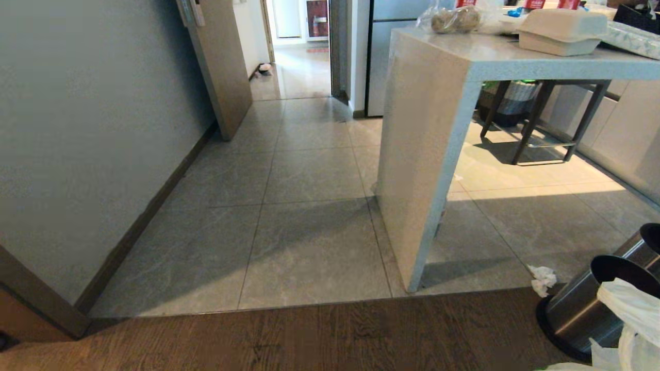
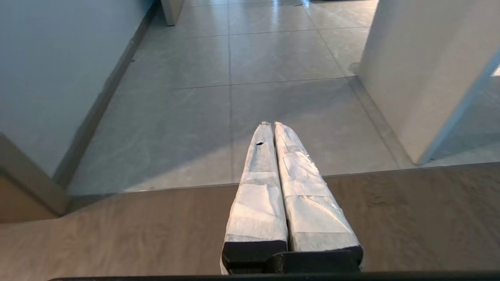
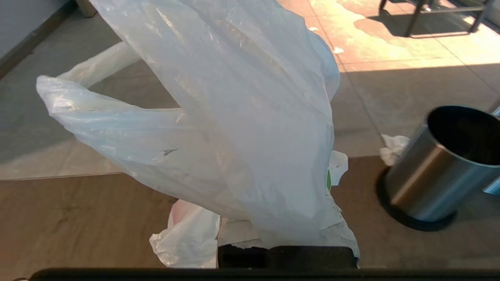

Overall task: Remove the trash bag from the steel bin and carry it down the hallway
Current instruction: Put the trash bag at the door

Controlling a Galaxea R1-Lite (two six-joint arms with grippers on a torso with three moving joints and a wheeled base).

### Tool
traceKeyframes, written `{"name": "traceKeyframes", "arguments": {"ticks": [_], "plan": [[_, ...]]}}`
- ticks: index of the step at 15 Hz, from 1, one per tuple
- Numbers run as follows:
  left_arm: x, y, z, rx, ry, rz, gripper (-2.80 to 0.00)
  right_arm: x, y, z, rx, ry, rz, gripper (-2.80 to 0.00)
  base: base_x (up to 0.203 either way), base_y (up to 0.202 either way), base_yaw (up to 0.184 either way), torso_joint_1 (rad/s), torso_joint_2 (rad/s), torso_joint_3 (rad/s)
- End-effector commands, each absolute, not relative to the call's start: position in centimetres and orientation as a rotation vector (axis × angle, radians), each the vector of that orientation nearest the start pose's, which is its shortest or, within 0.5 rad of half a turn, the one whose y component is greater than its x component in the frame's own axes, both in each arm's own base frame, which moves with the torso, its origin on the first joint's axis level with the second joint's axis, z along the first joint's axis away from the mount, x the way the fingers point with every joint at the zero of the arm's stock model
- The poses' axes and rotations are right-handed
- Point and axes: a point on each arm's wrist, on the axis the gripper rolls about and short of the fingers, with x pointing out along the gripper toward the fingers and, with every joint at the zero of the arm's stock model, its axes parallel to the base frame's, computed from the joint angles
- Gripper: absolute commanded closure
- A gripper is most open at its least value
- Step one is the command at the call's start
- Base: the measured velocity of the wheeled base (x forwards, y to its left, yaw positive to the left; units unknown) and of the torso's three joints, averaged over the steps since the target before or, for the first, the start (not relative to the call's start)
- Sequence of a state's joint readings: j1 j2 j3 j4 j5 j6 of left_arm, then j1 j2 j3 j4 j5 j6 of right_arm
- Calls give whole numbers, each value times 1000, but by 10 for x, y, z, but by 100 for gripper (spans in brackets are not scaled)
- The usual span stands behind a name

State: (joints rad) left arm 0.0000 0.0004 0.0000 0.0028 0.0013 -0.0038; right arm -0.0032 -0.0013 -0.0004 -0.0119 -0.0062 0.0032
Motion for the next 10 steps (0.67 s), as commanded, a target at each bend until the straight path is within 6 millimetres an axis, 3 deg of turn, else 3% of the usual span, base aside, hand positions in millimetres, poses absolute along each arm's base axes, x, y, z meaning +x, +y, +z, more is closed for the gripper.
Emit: {"name": "traceKeyframes", "arguments": {"ticks": [1,10], "plan": [[-23,0,75,-5,3,2,0,-26,0,76,3,-52,-9,0,0,186,1,2,2,2],[-23,0,75,0,3,2,0,-26,0,76,3,-52,-9,0,0,174,1,2,4,4]]}}
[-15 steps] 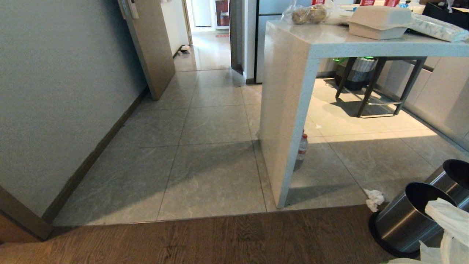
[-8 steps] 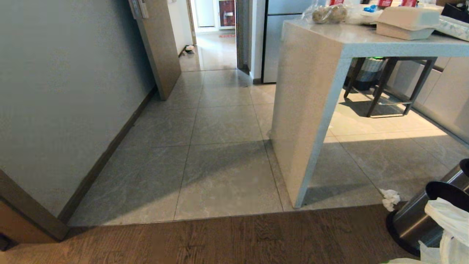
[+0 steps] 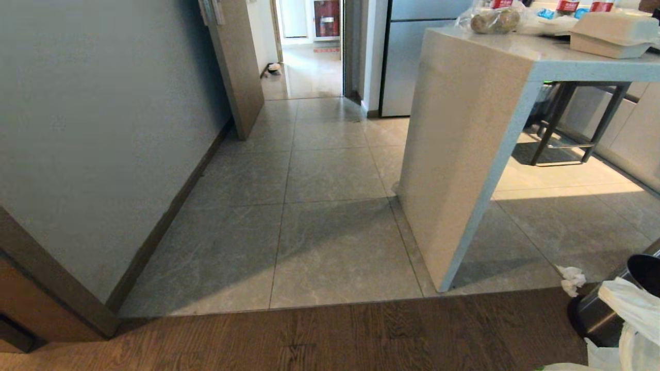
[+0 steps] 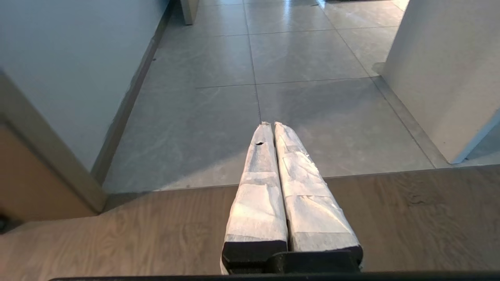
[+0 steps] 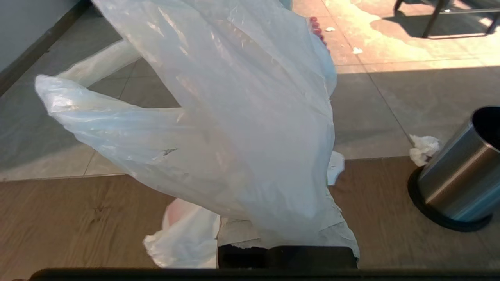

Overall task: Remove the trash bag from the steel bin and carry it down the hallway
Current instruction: Put the trash bag at the door

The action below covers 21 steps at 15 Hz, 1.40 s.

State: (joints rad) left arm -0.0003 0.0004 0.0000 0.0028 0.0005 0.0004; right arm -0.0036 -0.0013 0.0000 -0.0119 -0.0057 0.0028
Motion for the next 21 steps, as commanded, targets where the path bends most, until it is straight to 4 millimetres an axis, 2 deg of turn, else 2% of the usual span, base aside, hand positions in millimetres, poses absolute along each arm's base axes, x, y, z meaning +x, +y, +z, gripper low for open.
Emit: {"name": "traceKeyframes", "arguments": {"ticks": [1,7,21], "plan": [[-23,0,75,2,3,0,0,-26,0,76,3,-52,-9,0,0,0,0,0,0,0],[-23,0,75,-3,3,2,0,-26,0,76,3,-52,-9,0,14,0,0,0,1,0],[-23,0,75,-5,3,2,0,-26,0,76,3,-52,-9,0,189,0,1,2,2,4]]}}
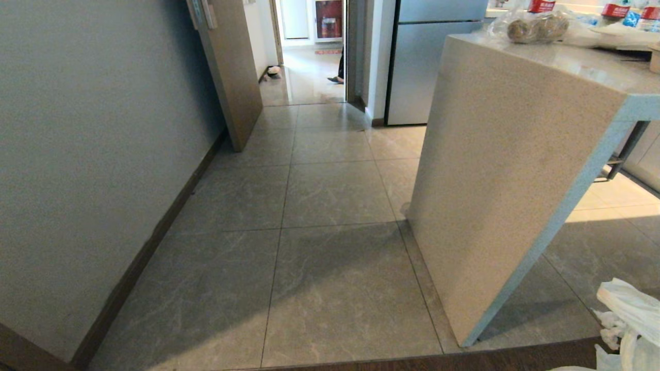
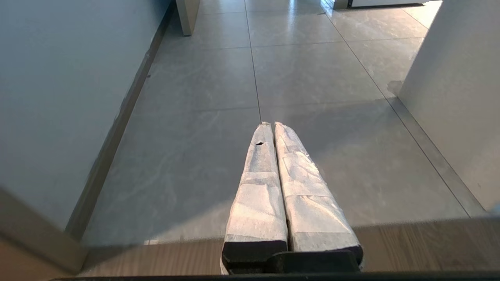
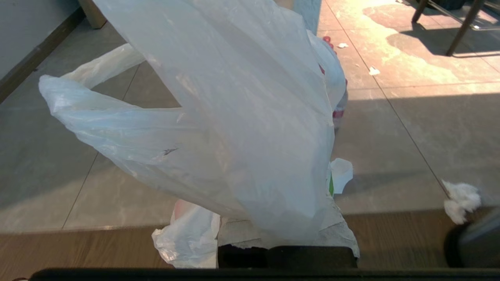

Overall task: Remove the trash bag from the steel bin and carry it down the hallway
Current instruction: Put the trash bag at the door

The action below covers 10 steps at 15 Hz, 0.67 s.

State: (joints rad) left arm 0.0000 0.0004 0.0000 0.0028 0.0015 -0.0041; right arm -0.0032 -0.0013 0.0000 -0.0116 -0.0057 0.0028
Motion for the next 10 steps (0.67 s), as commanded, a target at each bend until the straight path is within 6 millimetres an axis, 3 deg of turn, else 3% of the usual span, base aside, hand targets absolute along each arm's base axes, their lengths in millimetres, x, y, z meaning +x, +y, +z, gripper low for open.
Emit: {"name": "traceKeyframes", "arguments": {"ticks": [1,10], "plan": [[-23,0,75,-5,3,2,0,-26,0,76,2,-52,-9,0,191,0,3,-4,4,-1],[-23,0,75,-5,3,2,0,-26,0,76,3,-52,-9,0,190,0,2,3,2,4]]}}
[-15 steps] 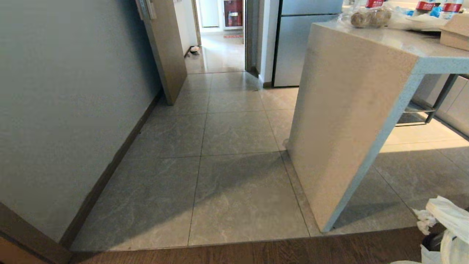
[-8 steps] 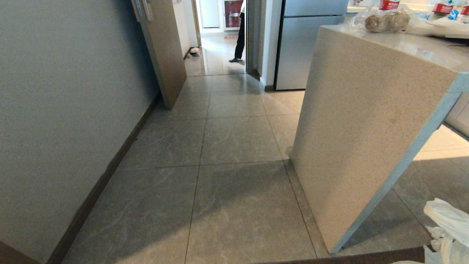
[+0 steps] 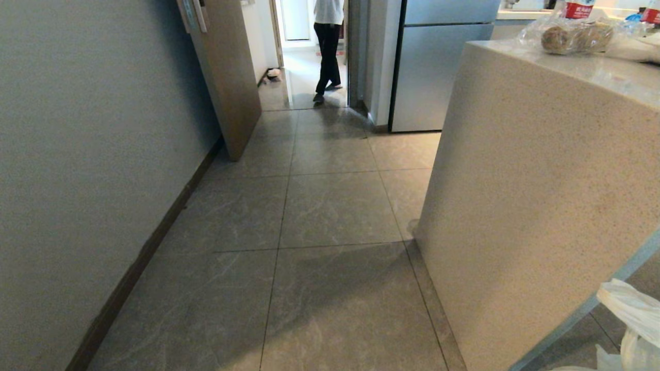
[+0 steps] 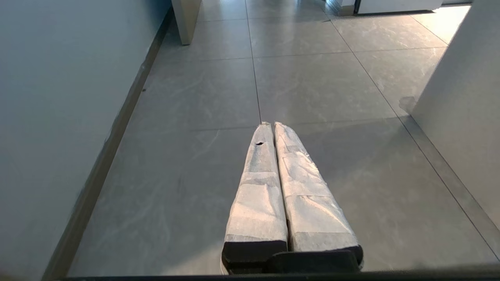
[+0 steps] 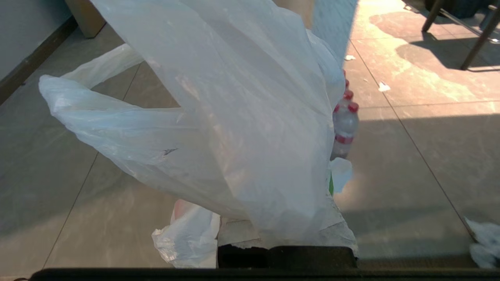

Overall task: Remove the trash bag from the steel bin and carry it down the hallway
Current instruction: Put the trash bag at the door

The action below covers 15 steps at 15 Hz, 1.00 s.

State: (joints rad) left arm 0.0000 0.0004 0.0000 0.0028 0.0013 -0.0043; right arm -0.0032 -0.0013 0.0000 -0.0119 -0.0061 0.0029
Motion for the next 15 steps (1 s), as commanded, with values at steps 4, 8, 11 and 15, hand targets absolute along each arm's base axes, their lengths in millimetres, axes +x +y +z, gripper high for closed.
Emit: {"name": "traceKeyframes", "arguments": {"ticks": [4,8,11,15], "plan": [[-23,0,75,-5,3,2,0,-26,0,76,3,-54,-9,0,108,0,1,1,-2,2],[-23,0,75,-5,3,2,0,-26,0,76,3,-53,-9,0,0,0,0,0,0,0],[-23,0,75,-2,3,2,0,-26,0,76,3,-52,-9,0,0,22,1,1,-1,2],[-23,0,75,-2,3,2,0,-26,0,76,3,-52,-9,0,0,13,1,0,0,1]]}}
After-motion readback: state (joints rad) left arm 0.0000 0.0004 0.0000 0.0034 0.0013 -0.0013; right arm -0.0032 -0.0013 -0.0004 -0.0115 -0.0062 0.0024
